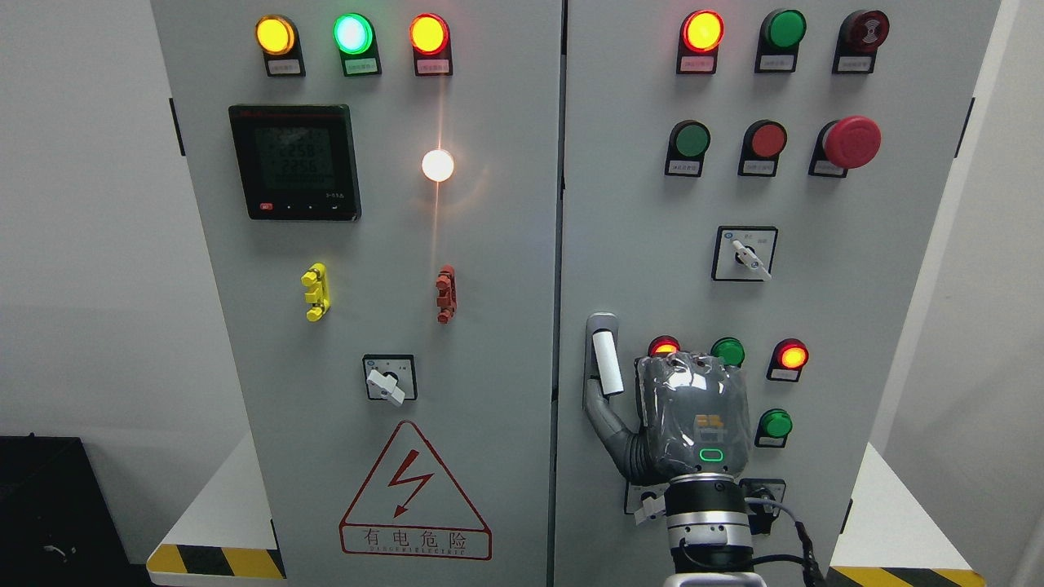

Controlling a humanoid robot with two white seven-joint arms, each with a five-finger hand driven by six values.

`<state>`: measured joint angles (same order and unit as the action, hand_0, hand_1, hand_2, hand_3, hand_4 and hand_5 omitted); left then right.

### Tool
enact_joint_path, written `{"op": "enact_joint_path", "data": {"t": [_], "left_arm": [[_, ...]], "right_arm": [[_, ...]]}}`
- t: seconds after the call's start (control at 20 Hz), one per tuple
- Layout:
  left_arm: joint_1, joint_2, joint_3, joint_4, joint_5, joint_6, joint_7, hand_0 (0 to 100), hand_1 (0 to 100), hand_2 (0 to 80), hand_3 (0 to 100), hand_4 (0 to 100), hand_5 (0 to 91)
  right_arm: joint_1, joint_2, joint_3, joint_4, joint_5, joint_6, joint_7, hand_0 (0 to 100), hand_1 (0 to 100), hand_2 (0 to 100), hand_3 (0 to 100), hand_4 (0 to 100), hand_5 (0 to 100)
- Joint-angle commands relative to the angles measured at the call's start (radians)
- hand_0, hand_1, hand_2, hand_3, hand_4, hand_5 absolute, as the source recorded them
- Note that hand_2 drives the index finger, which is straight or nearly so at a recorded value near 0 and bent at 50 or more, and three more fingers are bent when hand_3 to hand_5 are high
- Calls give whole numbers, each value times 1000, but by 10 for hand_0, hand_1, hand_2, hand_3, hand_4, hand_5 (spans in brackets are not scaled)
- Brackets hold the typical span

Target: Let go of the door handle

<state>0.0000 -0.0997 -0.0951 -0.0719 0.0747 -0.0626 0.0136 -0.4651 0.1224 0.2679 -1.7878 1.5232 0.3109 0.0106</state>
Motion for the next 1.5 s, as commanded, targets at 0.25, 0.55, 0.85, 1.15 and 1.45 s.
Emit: {"op": "enact_joint_path", "data": {"t": [0.25, 0.55, 0.85, 1.15, 1.45], "left_arm": [[17, 0, 0, 0, 0, 0, 0, 120, 556, 0, 0, 0, 0], [17, 0, 0, 0, -1, 0, 0, 120, 556, 0, 0, 0, 0], [17, 0, 0, 0, -1, 0, 0, 120, 556, 0, 0, 0, 0], [17, 0, 0, 0, 0, 0, 0, 120, 556, 0, 0, 0, 0], [17, 0, 0, 1, 0, 0, 0, 120, 556, 0, 0, 0, 0]], "right_arm": [[0, -1, -6, -2, 0, 2, -1, 484, 329, 989, 1000, 1000, 1000], [2, -1, -6, -5, 0, 2, -1, 482, 336, 989, 1000, 1000, 1000], [2, -1, -6, -10, 0, 2, -1, 505, 337, 987, 1000, 1000, 1000], [2, -1, -18, -12, 0, 2, -1, 530, 334, 988, 1000, 1000, 1000], [3, -1, -19, -10, 0, 2, -1, 540, 332, 987, 1000, 1000, 1000]]}}
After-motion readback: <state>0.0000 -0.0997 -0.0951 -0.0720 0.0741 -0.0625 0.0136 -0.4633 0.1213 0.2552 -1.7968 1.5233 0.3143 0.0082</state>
